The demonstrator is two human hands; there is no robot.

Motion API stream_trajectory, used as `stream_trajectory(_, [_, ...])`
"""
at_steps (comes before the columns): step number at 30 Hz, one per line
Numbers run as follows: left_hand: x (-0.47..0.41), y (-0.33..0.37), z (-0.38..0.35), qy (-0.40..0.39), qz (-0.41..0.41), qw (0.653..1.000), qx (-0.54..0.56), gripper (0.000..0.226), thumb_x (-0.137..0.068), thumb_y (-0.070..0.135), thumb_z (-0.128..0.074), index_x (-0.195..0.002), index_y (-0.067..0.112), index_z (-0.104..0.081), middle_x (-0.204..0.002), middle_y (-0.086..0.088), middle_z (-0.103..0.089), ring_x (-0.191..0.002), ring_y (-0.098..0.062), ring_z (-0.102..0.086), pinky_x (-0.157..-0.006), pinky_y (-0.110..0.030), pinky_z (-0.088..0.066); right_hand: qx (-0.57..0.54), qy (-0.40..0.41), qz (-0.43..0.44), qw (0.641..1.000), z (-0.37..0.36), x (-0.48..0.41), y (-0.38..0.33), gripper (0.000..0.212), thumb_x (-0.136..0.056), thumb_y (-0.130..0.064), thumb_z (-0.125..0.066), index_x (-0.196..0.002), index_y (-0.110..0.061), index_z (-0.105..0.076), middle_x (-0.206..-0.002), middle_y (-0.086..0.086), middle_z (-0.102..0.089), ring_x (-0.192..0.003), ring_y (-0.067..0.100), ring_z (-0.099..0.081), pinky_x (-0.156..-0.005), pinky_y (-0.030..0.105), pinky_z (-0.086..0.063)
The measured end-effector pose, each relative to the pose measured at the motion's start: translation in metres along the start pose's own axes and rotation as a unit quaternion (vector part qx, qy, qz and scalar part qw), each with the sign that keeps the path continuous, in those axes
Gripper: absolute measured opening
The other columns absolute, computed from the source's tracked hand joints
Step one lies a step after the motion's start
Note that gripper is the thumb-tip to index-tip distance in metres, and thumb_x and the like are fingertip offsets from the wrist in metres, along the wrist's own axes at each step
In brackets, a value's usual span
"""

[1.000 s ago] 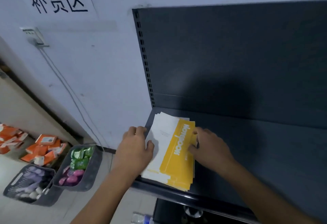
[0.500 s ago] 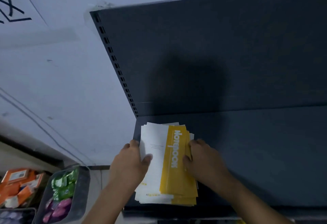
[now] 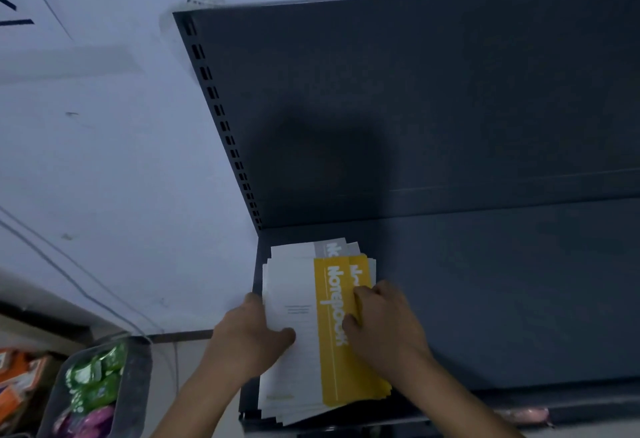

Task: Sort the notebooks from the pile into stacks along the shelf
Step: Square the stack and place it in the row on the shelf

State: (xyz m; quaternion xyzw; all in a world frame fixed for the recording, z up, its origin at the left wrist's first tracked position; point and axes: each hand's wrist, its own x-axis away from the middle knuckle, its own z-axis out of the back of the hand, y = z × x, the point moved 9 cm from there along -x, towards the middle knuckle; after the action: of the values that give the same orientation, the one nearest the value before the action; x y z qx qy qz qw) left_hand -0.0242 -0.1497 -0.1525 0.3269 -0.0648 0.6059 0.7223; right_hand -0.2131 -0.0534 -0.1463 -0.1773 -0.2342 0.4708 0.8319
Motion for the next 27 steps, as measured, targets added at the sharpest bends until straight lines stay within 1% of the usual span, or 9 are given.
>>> stream_trajectory(3, [0.001,0.000,0.000,0.001,-0.010,1.000,0.000,0.038,-0.085,0.041,-0.070,-0.111,0.024,-0.049,-0.108,0.007,-0.063,-0.093,-0.014,-0.061,-0.071,-0.025,-0.048,0.027,0.007,-0.042,0.999,0.001,0.000,0.006,0.025,-0.100,-0.037,-0.047,-0.116,-0.018,-0.052,-0.127,0.000,-0.038,-0.123,0.017,-0.039,-0.083,0.028,-0.046])
stream_trajectory(6, [0.000,0.002,0.002,0.002,-0.015,1.000,-0.007,0.039,-0.084,0.041,-0.070,-0.114,0.023,-0.051,-0.111,0.006,-0.065,-0.098,-0.015,-0.063,-0.075,-0.026,-0.051,0.033,0.016,-0.061,0.997,0.002,0.000,0.006,0.029,-0.100,-0.039,-0.046,-0.117,-0.016,-0.051,-0.129,0.002,-0.038,-0.125,0.019,-0.037,-0.081,0.028,-0.045])
stream_trajectory(11, [0.000,0.003,0.003,0.011,-0.019,1.000,0.006,0.038,-0.084,0.037,-0.071,-0.112,0.021,-0.051,-0.111,0.005,-0.065,-0.095,-0.015,-0.062,-0.076,-0.027,-0.052,-0.048,0.023,-0.098,0.994,-0.002,-0.004,0.011,0.042,-0.096,-0.037,-0.054,-0.129,-0.011,-0.046,-0.132,0.005,-0.039,-0.130,0.022,-0.034,-0.097,0.030,-0.041])
stream_trajectory(13, [0.001,0.002,0.006,0.019,-0.013,1.000,0.010,0.037,-0.085,0.036,-0.070,-0.110,0.019,-0.048,-0.110,0.003,-0.064,-0.093,-0.016,-0.061,-0.075,-0.027,-0.052,-0.095,0.026,-0.101,0.990,0.000,-0.005,0.012,0.041,-0.095,-0.032,-0.058,-0.129,-0.014,-0.046,-0.126,0.001,-0.039,-0.130,0.021,-0.034,-0.100,0.029,-0.039])
stream_trajectory(16, [0.002,-0.001,0.012,0.037,0.003,0.999,0.016,0.041,-0.085,0.039,-0.070,-0.109,0.016,-0.046,-0.110,0.000,-0.064,-0.095,-0.020,-0.063,-0.077,-0.032,-0.054,-0.137,0.016,-0.083,0.987,-0.003,-0.006,0.009,0.035,-0.092,-0.027,-0.060,-0.125,-0.020,-0.049,-0.120,-0.005,-0.042,-0.125,0.015,-0.037,-0.097,0.026,-0.040])
stream_trajectory(19, [0.004,0.000,0.017,0.056,0.006,0.998,0.029,0.042,-0.087,0.042,-0.070,-0.107,0.016,-0.044,-0.108,0.000,-0.063,-0.096,-0.021,-0.064,-0.077,-0.031,-0.052,-0.185,-0.020,-0.075,0.980,-0.014,-0.006,0.000,0.028,-0.088,-0.027,-0.063,-0.114,-0.024,-0.053,-0.115,-0.003,-0.054,-0.114,0.016,-0.053,-0.096,0.037,-0.051])
stream_trajectory(21, [0.006,0.000,0.018,0.065,0.006,0.997,0.045,0.042,-0.088,0.042,-0.070,-0.107,0.017,-0.042,-0.104,0.001,-0.060,-0.090,-0.019,-0.060,-0.074,-0.029,-0.049,-0.201,-0.032,-0.069,0.977,-0.018,-0.005,-0.007,0.021,-0.088,-0.026,-0.064,-0.105,-0.028,-0.053,-0.112,-0.005,-0.054,-0.107,0.015,-0.056,-0.093,0.039,-0.053])
stream_trajectory(25, [0.009,0.001,0.025,0.092,-0.001,0.993,0.078,0.038,-0.093,0.035,-0.068,-0.106,0.016,-0.038,-0.099,0.000,-0.056,-0.091,-0.021,-0.059,-0.071,-0.028,-0.044,-0.241,-0.034,-0.072,0.967,-0.022,-0.001,-0.010,0.019,-0.086,-0.026,-0.065,-0.102,-0.034,-0.056,-0.112,-0.007,-0.059,-0.102,0.010,-0.060,-0.091,0.036,-0.056])
stream_trajectory(27, [0.011,0.003,0.030,0.113,-0.017,0.987,0.112,0.032,-0.097,0.030,-0.063,-0.107,0.015,-0.036,-0.096,-0.001,-0.054,-0.087,-0.022,-0.057,-0.068,-0.029,-0.043,-0.257,-0.039,-0.073,0.963,-0.024,0.001,-0.011,0.023,-0.086,-0.025,-0.066,-0.105,-0.032,-0.056,-0.114,-0.006,-0.060,-0.100,0.008,-0.062,-0.090,0.033,-0.057])
